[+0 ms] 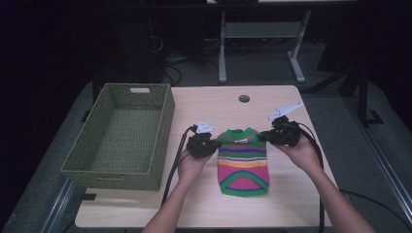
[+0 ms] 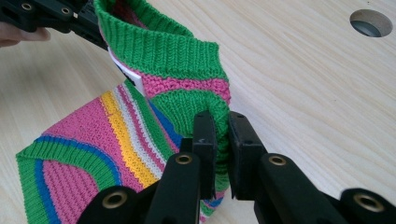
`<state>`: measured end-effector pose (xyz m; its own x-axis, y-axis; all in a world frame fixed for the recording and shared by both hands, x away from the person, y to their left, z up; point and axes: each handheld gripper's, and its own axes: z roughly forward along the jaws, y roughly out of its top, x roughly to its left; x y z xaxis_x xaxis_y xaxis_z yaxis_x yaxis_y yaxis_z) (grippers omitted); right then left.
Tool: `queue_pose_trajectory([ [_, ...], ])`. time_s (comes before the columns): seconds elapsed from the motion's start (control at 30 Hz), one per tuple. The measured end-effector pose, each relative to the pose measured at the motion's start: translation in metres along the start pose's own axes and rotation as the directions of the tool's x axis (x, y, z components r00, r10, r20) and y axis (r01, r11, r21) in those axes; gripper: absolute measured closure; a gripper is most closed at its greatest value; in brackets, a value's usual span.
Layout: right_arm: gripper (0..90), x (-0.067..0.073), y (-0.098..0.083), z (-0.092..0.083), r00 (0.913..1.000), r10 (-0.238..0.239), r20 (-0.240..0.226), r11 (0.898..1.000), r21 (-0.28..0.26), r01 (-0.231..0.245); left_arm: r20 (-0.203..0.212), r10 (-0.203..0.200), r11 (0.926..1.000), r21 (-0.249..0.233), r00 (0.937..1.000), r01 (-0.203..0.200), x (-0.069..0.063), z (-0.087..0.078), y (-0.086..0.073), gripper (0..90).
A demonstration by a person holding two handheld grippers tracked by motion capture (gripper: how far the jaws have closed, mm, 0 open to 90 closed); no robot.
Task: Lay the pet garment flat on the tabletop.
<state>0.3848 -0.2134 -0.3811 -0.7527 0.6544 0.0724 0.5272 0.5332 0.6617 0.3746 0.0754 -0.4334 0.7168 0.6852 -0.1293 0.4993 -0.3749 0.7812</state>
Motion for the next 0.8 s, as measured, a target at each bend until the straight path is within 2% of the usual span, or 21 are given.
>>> queue_pose_trajectory([
  [0.3,81.7,-0.008,0.001,0.005,0.9994,0.023,0.025,1.0,-0.01,-0.023,-0.04,0.038,0.9993,0.002,0.9985,-0.037,-0.001,0.004,0.01,83.3],
  [0.33,79.3,-0.011,0.002,0.006,0.9989,0.026,0.04,0.999,-0.019,-0.026,-0.061,0.039,0.9992,-0.007,0.9974,-0.04,-0.001,0.006,0.01,81.2],
  [0.37,70.4,-0.014,0.003,0.007,0.9974,0.038,0.062,0.999,-0.028,-0.037,-0.097,0.023,0.9996,-0.012,0.995,-0.025,-0.001,0.009,0.01,72.1],
  [0.4,59.0,-0.019,0.005,0.009,0.9941,0.06,0.091,0.998,-0.037,-0.057,-0.114,0.015,0.9998,-0.011,0.9933,-0.016,0.001,0.01,0.011,61.7],
  [0.43,54.6,-0.025,0.007,0.012,0.9907,0.092,0.1,0.995,-0.051,-0.087,-0.113,-0.003,1.0,-0.009,0.9936,0.002,0.003,0.011,0.011,56.7],
  [0.5,50.5,-0.033,0.006,0.016,0.9874,0.14,0.073,0.988,-0.071,-0.135,-0.112,-0.02,0.9998,-0.007,0.9935,0.019,0.005,0.011,0.01,48.5],
  [0.57,46.7,-0.037,0.004,0.019,0.9864,0.15,0.069,0.988,-0.06,-0.146,-0.11,-0.016,0.9999,-0.005,0.9938,0.015,0.004,0.01,0.009,46.0],
  [0.7,43.6,-0.038,-0.004,0.027,0.9879,0.153,0.027,0.988,-0.008,-0.153,-0.099,-0.008,1.0,-0.005,0.9951,0.007,0.005,0.007,0.009,44.8],
  [0.8,43.1,-0.036,-0.009,0.029,0.9888,0.149,0.005,0.989,-0.012,-0.149,-0.083,-0.009,0.9999,-0.01,0.9965,0.008,0.003,0.006,0.009,44.3],
])
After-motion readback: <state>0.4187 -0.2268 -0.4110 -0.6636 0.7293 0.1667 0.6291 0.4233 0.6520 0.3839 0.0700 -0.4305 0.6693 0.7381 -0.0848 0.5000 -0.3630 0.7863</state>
